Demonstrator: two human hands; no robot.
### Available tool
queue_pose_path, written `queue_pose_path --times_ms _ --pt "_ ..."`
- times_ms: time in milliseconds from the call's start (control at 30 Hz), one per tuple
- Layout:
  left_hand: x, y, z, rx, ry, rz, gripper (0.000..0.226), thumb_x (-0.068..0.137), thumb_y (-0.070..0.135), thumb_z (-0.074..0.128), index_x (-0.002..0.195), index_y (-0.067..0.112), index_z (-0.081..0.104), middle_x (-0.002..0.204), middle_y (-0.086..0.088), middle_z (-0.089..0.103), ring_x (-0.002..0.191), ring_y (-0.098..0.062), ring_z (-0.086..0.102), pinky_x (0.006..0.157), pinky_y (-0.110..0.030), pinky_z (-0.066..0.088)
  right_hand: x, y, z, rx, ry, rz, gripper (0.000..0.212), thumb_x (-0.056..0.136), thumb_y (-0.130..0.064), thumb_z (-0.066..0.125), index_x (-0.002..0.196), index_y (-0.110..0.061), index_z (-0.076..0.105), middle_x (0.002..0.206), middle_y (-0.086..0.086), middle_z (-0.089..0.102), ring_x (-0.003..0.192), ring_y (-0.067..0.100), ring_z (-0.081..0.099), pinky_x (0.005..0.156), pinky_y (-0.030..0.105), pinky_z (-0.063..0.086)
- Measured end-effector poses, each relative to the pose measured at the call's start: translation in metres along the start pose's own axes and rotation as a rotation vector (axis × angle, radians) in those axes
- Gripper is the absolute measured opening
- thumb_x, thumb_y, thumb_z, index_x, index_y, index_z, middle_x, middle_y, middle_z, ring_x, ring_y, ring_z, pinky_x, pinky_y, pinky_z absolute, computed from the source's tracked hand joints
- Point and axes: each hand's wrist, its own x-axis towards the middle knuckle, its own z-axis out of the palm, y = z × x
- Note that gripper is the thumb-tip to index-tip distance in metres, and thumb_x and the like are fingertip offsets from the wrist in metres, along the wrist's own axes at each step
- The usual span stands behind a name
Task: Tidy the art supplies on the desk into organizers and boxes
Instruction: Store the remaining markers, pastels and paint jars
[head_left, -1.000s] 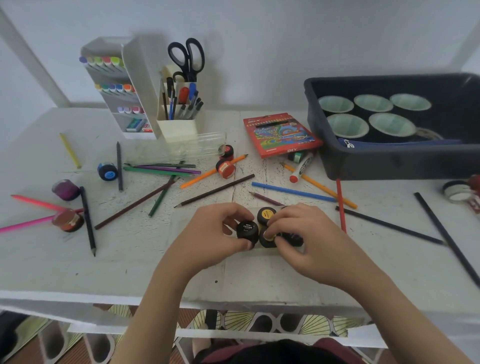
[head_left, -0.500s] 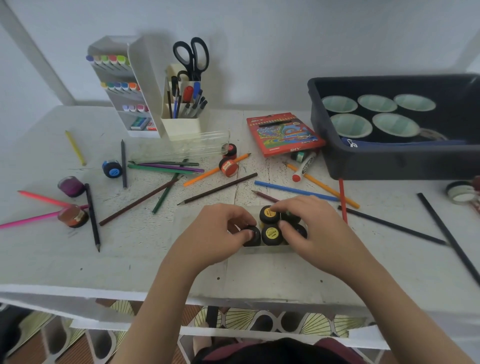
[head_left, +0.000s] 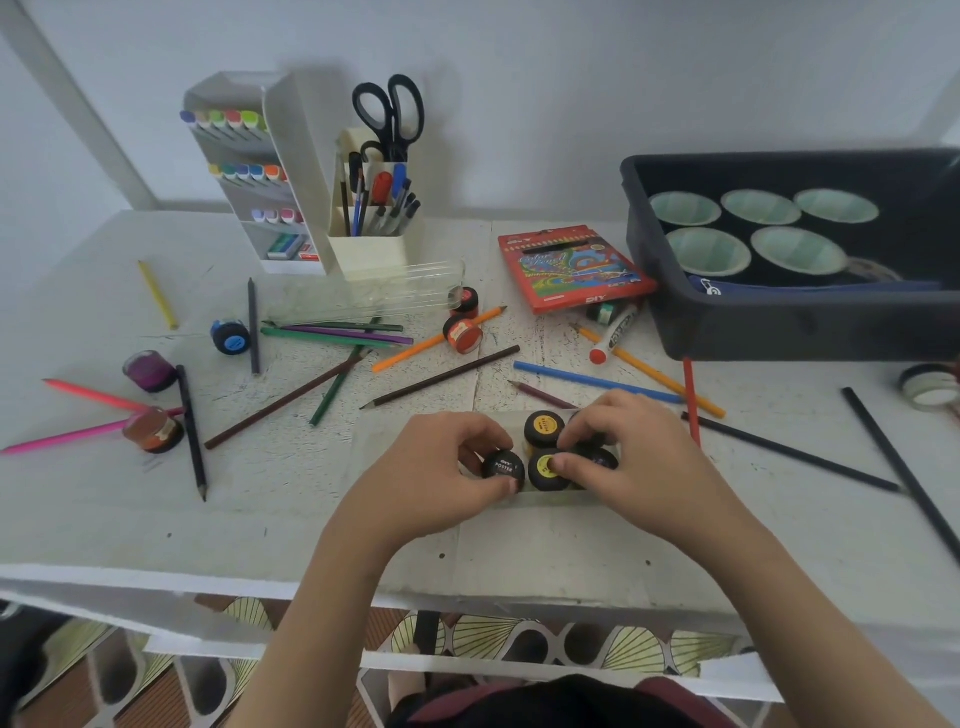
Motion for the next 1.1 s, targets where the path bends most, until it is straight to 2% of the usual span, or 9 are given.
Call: queue_pose_path --times_ms 167,333,400,467,533,733,833,933,1100 --pt "-0.001 0.000 0.000 -0.022 -0.011 0.011 0.027 0.071 0.022 0.077 0.093 0.033 0.064 0.086 0.016 0.066 0.078 0.006 0.059 0.063 -0.005 0.046 0.005 0.005 0.004 -0.026 -0.015 0.049 0.018 0.082 -0.040 0.066 0.097 -0.031 0.071 0.087 -0.019 0.044 0.090 0.002 0.040 0.067 0.013 0.029" --pt "-0.001 -0.001 -0.001 -0.068 -0.019 0.004 0.027 0.073 0.016 0.075 0.092 0.033 0.065 0.087 0.016 0.067 0.079 0.007 0.059 0.065 -0.006 0.048 0.010 0.007 0.005 0.031 -0.016 0.114 0.010 0.081 -0.034 0.069 0.091 -0.033 0.072 0.089 -0.022 0.040 0.095 0.004 0.039 0.074 0.022 0.032" --pt "-0.001 -0.002 -0.001 -0.071 -0.019 -0.001 0.023 0.077 0.018 0.072 0.092 0.034 0.066 0.087 0.017 0.067 0.079 0.008 0.059 0.065 -0.004 0.046 0.010 0.005 0.006 0.026 -0.008 0.121 0.007 0.080 -0.035 0.070 0.084 -0.038 0.066 0.093 -0.018 0.042 0.096 0.005 0.040 0.076 0.022 0.033" --pt "0.000 -0.002 -0.001 -0.051 -0.006 -0.015 0.018 0.082 0.021 0.068 0.094 0.035 0.067 0.088 0.019 0.067 0.080 0.010 0.059 0.064 -0.002 0.044 0.009 0.004 0.007 0.054 0.010 0.123 0.020 0.078 -0.033 0.072 0.081 -0.040 0.053 0.097 -0.014 0.045 0.095 0.007 0.045 0.076 0.020 0.038" --pt "0.001 -0.004 0.000 -0.036 0.006 -0.033 0.018 0.084 0.021 0.067 0.096 0.034 0.069 0.088 0.020 0.067 0.079 0.011 0.058 0.062 -0.001 0.042 0.009 0.003 0.007 0.061 0.044 0.100 0.024 0.080 -0.032 0.070 0.086 -0.041 0.048 0.100 -0.012 0.047 0.096 0.008 0.047 0.076 0.019 0.038" --pt "0.007 -0.005 0.002 -0.012 0.033 -0.050 0.028 0.087 0.021 0.063 0.113 0.028 0.065 0.094 0.017 0.065 0.080 0.010 0.058 0.062 -0.001 0.041 0.011 -0.001 0.006 -0.059 0.133 -0.005 0.027 0.089 -0.037 0.058 0.116 -0.033 0.063 0.105 -0.011 0.050 0.101 0.006 0.039 0.088 0.026 0.034" --pt "0.013 0.001 0.005 -0.047 0.065 -0.036 0.030 0.091 0.016 0.055 0.118 0.025 0.065 0.101 0.012 0.067 0.083 0.008 0.057 0.065 0.002 0.040 0.016 0.000 0.006 -0.080 0.168 0.033 0.025 0.088 -0.033 0.060 0.111 -0.028 0.067 0.107 -0.007 0.055 0.100 0.005 0.040 0.090 0.027 0.036" --pt "0.016 0.008 0.009 -0.077 0.091 -0.011 0.032 0.092 0.008 0.051 0.114 0.024 0.068 0.096 0.011 0.068 0.083 0.008 0.057 0.075 -0.006 0.045 0.017 0.002 0.004 0.008 0.151 0.087 0.022 0.086 -0.026 0.063 0.107 -0.026 0.069 0.104 -0.006 0.055 0.100 0.007 0.042 0.084 0.024 0.035" --pt "0.020 0.008 0.014 -0.026 0.131 -0.021 0.032 0.091 0.007 0.051 0.111 0.025 0.069 0.096 0.008 0.069 0.082 0.006 0.057 0.067 -0.003 0.040 0.017 0.005 0.003 0.053 0.134 0.101 0.020 0.084 -0.028 0.066 0.104 -0.029 0.068 0.102 -0.011 0.050 0.101 0.007 0.043 0.087 0.027 0.039"
